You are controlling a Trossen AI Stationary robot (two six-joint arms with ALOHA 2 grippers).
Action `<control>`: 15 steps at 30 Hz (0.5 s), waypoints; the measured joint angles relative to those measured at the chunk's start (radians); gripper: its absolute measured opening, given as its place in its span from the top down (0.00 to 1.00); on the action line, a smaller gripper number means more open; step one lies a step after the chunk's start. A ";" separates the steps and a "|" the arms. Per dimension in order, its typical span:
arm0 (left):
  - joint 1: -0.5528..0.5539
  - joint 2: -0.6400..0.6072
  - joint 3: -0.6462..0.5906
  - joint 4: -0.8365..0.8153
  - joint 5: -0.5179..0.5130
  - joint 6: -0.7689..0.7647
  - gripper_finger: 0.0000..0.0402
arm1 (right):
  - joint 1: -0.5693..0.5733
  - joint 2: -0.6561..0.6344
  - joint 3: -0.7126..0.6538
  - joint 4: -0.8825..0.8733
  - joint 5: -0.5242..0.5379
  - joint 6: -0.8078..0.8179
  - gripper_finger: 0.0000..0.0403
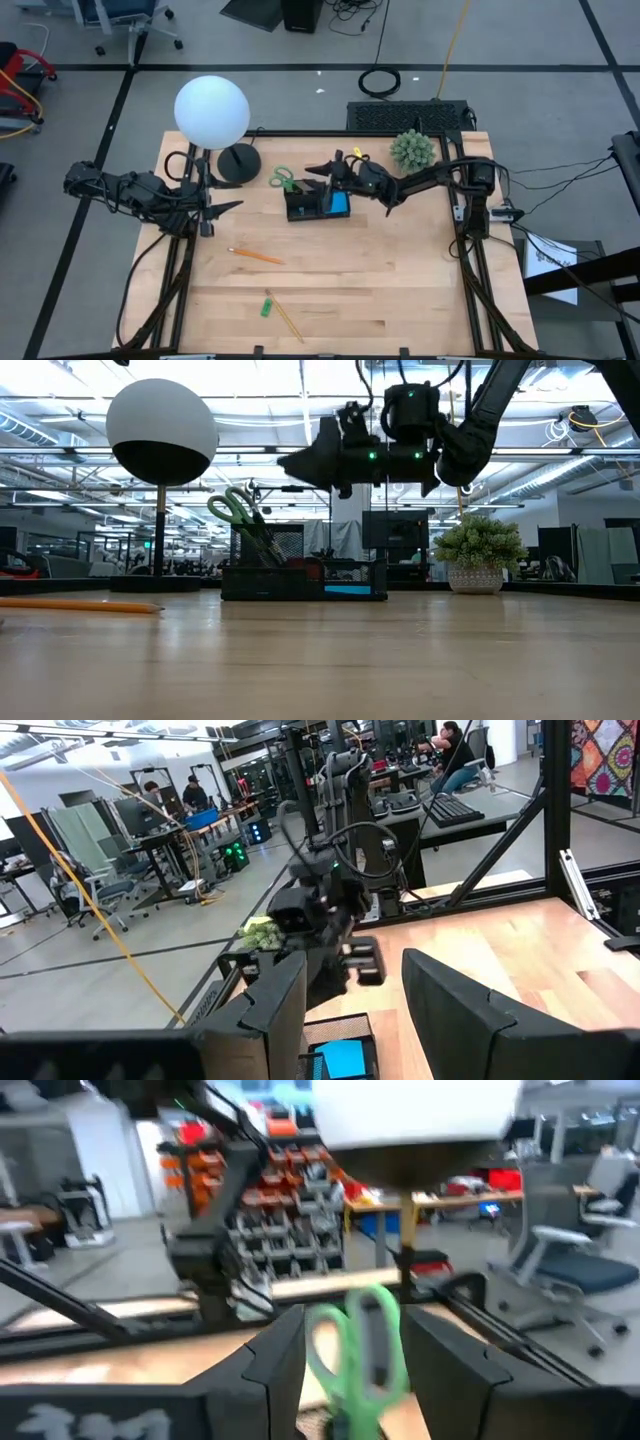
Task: Pick and place office supplies into organizer
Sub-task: Put the orange pencil into the black desk organizer
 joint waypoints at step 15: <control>0.000 0.000 0.000 -0.084 0.002 0.007 0.57 | 0.068 -0.068 0.000 0.022 -0.002 -0.019 0.63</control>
